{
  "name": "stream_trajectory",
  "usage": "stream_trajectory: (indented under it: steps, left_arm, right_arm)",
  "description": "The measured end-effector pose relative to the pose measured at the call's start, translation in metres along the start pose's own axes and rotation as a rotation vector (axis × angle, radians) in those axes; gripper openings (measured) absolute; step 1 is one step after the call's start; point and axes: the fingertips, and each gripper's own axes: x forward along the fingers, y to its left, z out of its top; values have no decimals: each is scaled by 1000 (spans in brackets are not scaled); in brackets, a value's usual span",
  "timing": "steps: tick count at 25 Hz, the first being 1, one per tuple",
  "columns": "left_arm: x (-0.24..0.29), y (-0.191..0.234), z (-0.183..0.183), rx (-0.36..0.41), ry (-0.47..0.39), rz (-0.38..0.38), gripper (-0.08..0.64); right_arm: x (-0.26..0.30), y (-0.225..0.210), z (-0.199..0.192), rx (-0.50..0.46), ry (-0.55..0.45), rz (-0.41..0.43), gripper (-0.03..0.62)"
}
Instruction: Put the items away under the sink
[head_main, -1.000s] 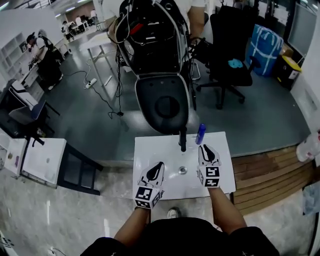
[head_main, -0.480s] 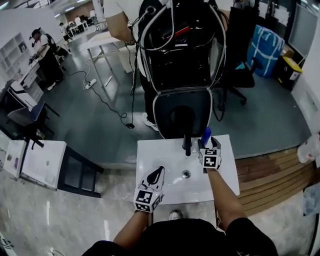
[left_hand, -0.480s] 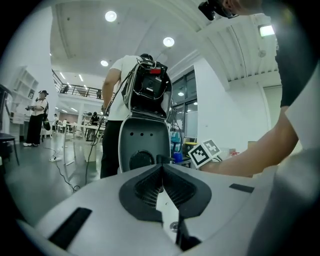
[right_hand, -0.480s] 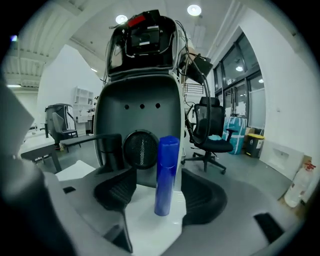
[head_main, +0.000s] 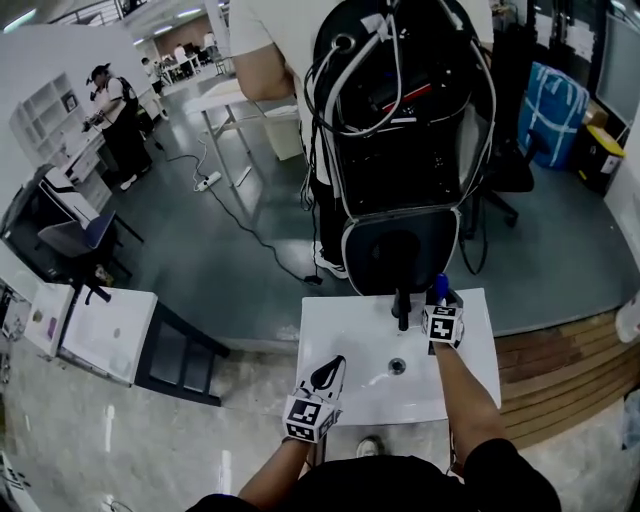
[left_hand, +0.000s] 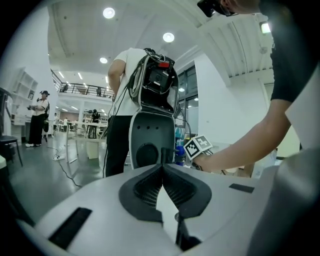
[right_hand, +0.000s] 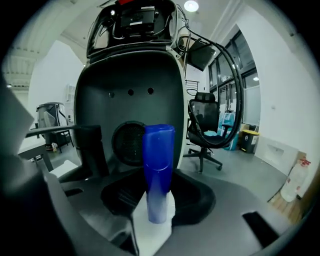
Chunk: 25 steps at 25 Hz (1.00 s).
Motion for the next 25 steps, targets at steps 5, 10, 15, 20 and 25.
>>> stream_trajectory:
  steps: [5,10,15,20,25]
  left_arm:
    - [-9,11,3,5,4,27,21]
    - [-12,-1,5,9,5,7,21]
    - [-12,-26,10,-7,-5,-21,21]
    - [-19,-56,16,10,-17,-14,21]
    - [-35,-84,23,7,-33,16,21]
  right_arm:
    - [-5,5,8,-16,-24,13,158]
    - [-38,7,22,6,-95,26,158]
    - [-89,12,41,17,-177,63,158]
    - [-151,23,44,29,-224,123,158]
    - [-214,36,38,9,-262,196,158]
